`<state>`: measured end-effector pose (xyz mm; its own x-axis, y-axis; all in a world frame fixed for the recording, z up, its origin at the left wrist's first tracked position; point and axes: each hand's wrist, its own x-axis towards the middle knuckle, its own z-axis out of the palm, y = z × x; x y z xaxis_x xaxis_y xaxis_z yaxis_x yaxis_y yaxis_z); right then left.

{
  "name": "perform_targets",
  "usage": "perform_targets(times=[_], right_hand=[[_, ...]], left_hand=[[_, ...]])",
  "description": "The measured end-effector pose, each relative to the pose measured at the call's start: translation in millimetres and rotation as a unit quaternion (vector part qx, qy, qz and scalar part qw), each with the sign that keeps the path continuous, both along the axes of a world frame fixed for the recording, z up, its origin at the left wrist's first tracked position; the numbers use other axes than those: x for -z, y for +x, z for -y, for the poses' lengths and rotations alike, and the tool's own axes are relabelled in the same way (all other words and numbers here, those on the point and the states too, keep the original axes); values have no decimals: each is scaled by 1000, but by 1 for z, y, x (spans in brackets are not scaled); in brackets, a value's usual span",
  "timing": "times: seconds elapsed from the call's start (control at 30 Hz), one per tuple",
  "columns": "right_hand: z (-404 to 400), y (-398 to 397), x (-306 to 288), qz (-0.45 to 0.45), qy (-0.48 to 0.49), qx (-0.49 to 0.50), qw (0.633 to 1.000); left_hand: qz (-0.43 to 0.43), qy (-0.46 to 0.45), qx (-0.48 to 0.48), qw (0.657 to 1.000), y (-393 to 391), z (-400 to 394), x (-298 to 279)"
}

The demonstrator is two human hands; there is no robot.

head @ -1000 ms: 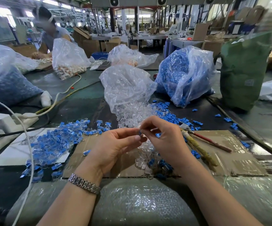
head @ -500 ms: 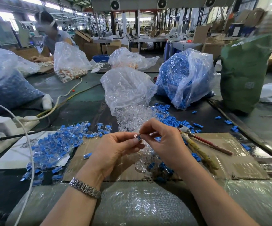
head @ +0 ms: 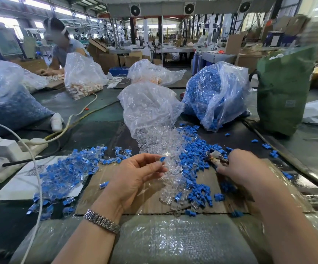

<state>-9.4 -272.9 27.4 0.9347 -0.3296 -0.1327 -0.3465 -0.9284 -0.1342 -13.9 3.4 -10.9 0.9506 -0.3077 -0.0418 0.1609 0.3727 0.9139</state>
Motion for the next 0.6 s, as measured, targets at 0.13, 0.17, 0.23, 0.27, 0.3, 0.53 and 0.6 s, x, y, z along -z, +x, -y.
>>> perform_targets(times=[0.13,0.17,0.23,0.27,0.3,0.53,0.6], right_hand=[[-4,2,3,-6,-23,-32,999],[-5,3,2,-4,-24,-34,999],[-5,3,-3,-2,-7,-28,1000],[-4,1,-8,5,12,-21,1000],[-4,-1,-14,18,37,-17,999],[-45,-37,-46,-109,439,-153,878],[-61,-42,-47,-137,428,-190,873]], left_hand=[[9,7,-2,1000,0,0,-2],[9,3,-8,1000,0,0,-2],[7,-5,-19,1000,0,-1,-2],[5,-10,-19,1000,0,0,-2],[2,-16,-17,1000,0,-1,-2],[-11,-19,-27,999,2,-2,-3],[-6,-28,-42,999,4,-2,-2]])
